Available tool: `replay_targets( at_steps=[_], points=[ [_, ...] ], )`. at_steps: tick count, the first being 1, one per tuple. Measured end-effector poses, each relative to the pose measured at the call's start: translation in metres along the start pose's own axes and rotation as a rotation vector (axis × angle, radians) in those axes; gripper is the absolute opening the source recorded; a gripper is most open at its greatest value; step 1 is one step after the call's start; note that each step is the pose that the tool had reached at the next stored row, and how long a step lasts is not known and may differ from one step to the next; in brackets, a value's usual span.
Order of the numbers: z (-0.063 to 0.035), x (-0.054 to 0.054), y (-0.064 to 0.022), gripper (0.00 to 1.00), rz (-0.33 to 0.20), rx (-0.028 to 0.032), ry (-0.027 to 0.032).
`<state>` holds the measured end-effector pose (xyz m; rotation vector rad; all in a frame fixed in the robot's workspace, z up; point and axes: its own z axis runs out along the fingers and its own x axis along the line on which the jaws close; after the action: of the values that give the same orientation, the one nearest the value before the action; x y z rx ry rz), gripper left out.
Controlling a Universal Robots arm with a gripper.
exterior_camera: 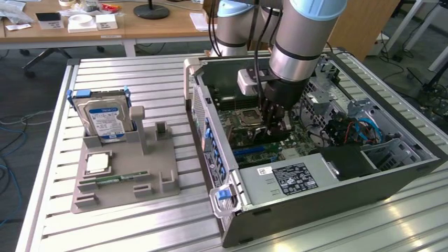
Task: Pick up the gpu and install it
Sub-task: 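Insert the gpu into the slot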
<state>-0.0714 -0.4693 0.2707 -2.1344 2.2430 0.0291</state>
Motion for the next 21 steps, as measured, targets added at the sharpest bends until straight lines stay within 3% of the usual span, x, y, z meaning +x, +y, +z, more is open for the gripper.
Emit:
replay_targets(
  at_steps=[21],
  points=[
    [0.0112, 0.001, 0.0051, 0.27, 0.0, 0.0, 0.0]
  ],
)
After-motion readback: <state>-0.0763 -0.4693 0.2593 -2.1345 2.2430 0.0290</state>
